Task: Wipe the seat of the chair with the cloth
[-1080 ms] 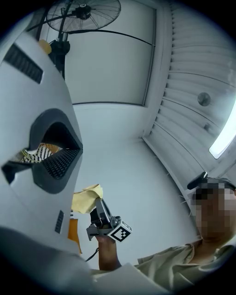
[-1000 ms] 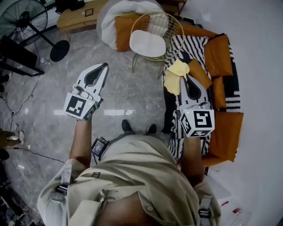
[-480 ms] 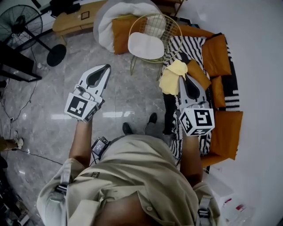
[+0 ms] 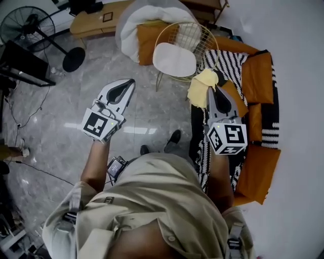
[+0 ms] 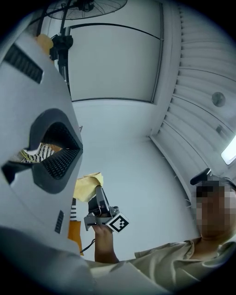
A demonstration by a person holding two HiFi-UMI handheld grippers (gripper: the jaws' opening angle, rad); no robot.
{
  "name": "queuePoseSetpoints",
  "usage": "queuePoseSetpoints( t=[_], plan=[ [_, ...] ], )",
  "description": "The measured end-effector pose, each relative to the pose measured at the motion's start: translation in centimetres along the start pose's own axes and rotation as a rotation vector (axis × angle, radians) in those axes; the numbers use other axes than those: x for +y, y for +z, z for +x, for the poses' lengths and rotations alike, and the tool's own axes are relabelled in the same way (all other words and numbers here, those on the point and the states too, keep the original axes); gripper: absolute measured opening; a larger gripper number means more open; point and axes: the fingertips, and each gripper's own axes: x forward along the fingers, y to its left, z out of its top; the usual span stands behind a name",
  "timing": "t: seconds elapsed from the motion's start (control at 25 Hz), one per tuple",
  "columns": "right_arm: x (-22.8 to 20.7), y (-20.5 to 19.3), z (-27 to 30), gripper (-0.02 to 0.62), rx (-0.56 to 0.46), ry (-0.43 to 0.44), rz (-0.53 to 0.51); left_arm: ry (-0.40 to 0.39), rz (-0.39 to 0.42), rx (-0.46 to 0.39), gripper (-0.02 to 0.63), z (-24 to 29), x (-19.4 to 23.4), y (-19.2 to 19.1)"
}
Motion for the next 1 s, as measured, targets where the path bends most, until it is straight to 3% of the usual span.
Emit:
queuePoseSetpoints(
  t=[0.52,0.64,0.76,1.0],
  plan=[
    [-10.2,0.8,8.0,0.044,0.003,0.117,0.007,0.085,-0.011,0.018,0.017,11.4,-0.3,0.9],
    [-11.5,0.7,9.2,0.044,0.006,0.140,0.004,0.101,0.007,-0.007,0.017,13.0,-0.2,1.0],
    [-12.4,0.8,10.4,0.044,0.014,0.147,0.013,0.115,-0.016,0.046,0.017,13.9,0.3,1.0],
    [-13.0,-0.1,12.4,0.044,0.035,0.133,0.029,0.115,-0.001,0.059,0.017,15.9,3.3,0.4]
  ],
)
